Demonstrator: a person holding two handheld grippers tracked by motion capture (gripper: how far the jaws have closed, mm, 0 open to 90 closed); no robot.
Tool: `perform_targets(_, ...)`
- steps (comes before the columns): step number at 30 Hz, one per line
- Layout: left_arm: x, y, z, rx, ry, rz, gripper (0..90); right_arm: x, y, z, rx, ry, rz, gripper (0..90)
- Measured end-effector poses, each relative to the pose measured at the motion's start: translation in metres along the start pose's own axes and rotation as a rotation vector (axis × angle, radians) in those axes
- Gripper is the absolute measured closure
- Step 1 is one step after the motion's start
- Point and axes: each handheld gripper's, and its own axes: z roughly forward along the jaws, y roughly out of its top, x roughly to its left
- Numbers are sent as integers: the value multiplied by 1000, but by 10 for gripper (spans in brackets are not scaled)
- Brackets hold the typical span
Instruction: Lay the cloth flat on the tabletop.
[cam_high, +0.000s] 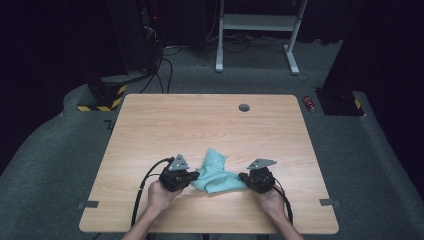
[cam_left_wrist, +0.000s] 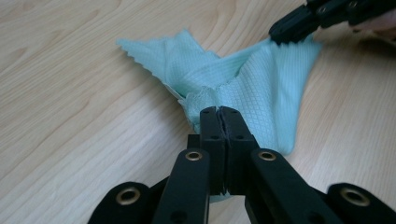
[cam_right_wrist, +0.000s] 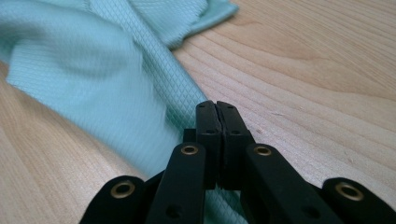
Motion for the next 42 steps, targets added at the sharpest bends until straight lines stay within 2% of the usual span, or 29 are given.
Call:
perform_targets(2, 2, -7, -4, -2, -3, -12, 886, 0, 0, 1, 5, -7, 3, 889)
perform_targets(4, 2, -12, -9, -11, 0, -8, 887, 0, 0, 2, 8, -12, 5, 889)
perform_targets(6, -1, -17, -16, -23, -12, -5, 886, 0, 0, 2, 11, -14, 6, 890)
perform_targets(9, -7, -25, -20, -14, -28, 7, 884, 1, 1, 2, 17, -18, -1, 889)
perform_targets(11, -10, -31, -19, 18, -27, 25, 878, 3, 0, 2, 16, -15, -3, 887)
perform_targets(12, -11, -34, -16, 46, -11, 32, 870, 3, 0, 2, 17, -13, -6, 886)
perform_targets(13, -11, -38, -14, 76, 0, 31, 857, 3, 0, 2, 14, -14, -12, 884)
perform_targets(15, -8, -41, -14, 85, 0, 13, 830, 3, 0, 2, 13, -11, -11, 867)
perform_targets(17, -4, -41, -18, 67, 14, -17, 761, 2, 0, 2, 7, -9, -4, 801)
perform_targets(20, 4, -31, -24, 44, 61, -78, 612, 4, 4, 2, -13, -4, 2, 772)
perform_targets(22, 10, -21, -23, 41, 96, -73, 565, 8, 11, 3, -22, 1, -10, 746)
perform_targets(24, 12, -15, -20, 47, 112, -70, 550, 10, 15, 4, -31, 10, -13, 733)
perform_targets(25, 18, -5, -9, 68, 152, -81, 551, 18, 27, 9, -45, 31, -31, 710)
perform_targets(28, 23, 4, 10, 102, 187, -88, 558, 27, 37, 17, -40, 59, -59, 698)
perform_targets(30, 25, 7, 22, 121, 193, -79, 557, 33, 42, 23, -30, 81, -75, 694)
perform_targets(32, 27, 8, 31, 131, 188, -87, 544, 38, 44, 27, -27, 88, -87, 701)
perform_targets(34, 27, 7, 39, 145, 201, -96, 543, 41, 45, 30, -18, 101, -97, 713)
perform_targets(37, 29, 6, 44, 163, 220, -98, 552, 43, 44, 33, 4, 120, -112, 751)
perform_targets(40, 30, 6, 46, 153, 204, -120, 592, 44, 43, 36, 23, 133, -127, 823)
perform_targets(42, 31, 7, 46, 154, 200, -119, 617, 45, 42, 36, 28, 129, -137, 873)
